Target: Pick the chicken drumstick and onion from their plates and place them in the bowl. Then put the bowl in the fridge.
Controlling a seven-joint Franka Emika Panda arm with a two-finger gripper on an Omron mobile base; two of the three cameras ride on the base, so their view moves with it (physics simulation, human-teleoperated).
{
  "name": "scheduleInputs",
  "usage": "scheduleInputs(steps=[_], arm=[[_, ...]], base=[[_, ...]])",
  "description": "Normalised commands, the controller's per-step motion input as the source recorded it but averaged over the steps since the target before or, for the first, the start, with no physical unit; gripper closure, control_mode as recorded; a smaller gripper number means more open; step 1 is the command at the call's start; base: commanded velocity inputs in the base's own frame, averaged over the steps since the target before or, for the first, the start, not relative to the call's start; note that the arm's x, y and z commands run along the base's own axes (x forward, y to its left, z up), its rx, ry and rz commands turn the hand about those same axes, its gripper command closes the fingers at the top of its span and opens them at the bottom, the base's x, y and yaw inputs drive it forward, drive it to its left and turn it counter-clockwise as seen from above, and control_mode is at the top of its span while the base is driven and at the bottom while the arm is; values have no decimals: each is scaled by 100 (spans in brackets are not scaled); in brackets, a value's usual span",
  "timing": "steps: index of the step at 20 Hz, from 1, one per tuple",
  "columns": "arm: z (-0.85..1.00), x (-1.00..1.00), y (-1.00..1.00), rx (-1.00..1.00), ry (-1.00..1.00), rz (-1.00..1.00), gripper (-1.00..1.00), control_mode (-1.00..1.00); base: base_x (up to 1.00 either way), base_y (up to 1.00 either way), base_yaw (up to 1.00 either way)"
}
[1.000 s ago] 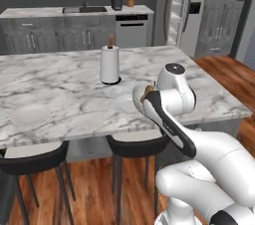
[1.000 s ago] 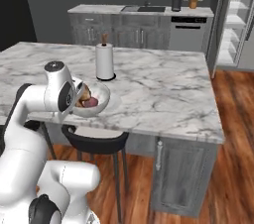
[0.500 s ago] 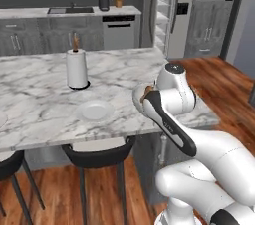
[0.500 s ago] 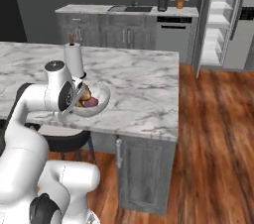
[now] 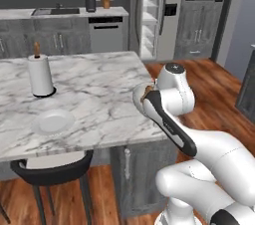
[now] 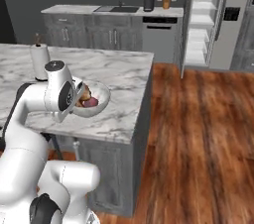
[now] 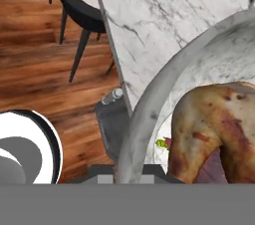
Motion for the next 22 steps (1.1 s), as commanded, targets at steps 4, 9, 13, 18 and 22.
scheduleInputs(steps=[4, 9, 13, 18, 22], arm=[[0, 0, 0, 0, 0, 0, 100, 100], [0, 0, 0, 0, 0, 0, 100, 100], [0, 0, 0, 0, 0, 0, 100, 100], [0, 0, 0, 0, 0, 0, 100, 100], [0, 0, 0, 0, 0, 0, 100, 100]], base=[[42, -74, 0], [42, -74, 0], [40, -74, 0], [38, -74, 0], [43, -71, 0]])
